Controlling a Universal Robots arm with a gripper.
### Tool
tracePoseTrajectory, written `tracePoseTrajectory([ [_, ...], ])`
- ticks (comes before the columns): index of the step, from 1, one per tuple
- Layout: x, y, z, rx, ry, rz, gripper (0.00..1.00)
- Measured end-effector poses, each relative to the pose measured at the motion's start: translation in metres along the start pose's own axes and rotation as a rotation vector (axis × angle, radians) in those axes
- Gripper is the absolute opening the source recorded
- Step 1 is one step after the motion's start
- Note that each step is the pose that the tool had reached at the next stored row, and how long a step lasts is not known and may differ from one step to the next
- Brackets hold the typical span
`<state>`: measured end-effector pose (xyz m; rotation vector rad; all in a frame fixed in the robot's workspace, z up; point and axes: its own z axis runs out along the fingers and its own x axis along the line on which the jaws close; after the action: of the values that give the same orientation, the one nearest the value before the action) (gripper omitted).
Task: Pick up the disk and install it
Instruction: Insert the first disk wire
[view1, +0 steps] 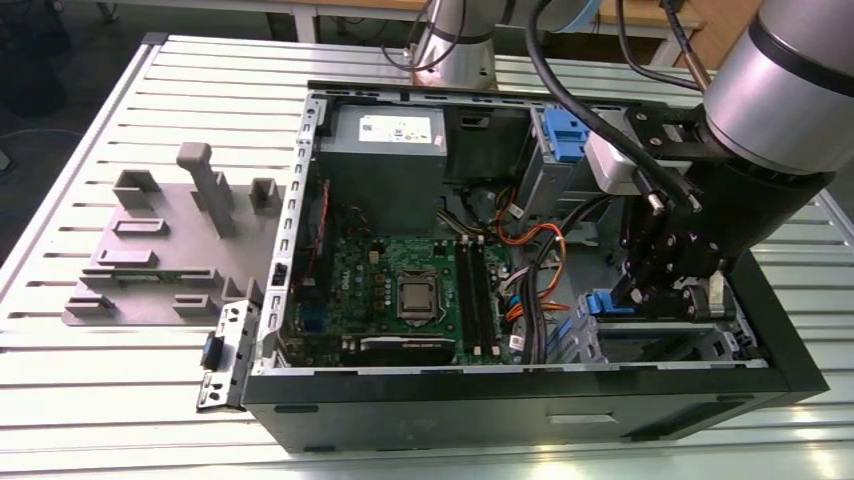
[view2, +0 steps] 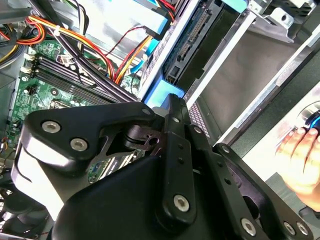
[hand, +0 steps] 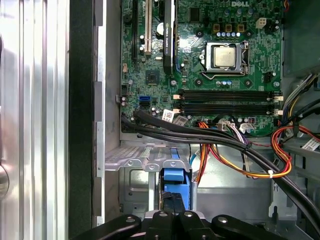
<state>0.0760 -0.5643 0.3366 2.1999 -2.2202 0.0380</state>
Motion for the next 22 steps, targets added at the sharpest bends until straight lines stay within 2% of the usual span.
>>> tracePoseTrajectory([
  [2, 0.0, -0.0001, 0.0, 0.0, 0.0003, 0.0, 0.11],
  [8, -0.0001, -0.0065, 0.0001, 0.0, 0.0003, 0.0, 0.11],
  [18, 0.0, -0.0067, -0.0021, 0.0, 0.0001, 0.0, 0.11],
  [22, 0.0001, -0.0067, -0.0047, 0.0001, -0.0027, 0.0, 0.11],
])
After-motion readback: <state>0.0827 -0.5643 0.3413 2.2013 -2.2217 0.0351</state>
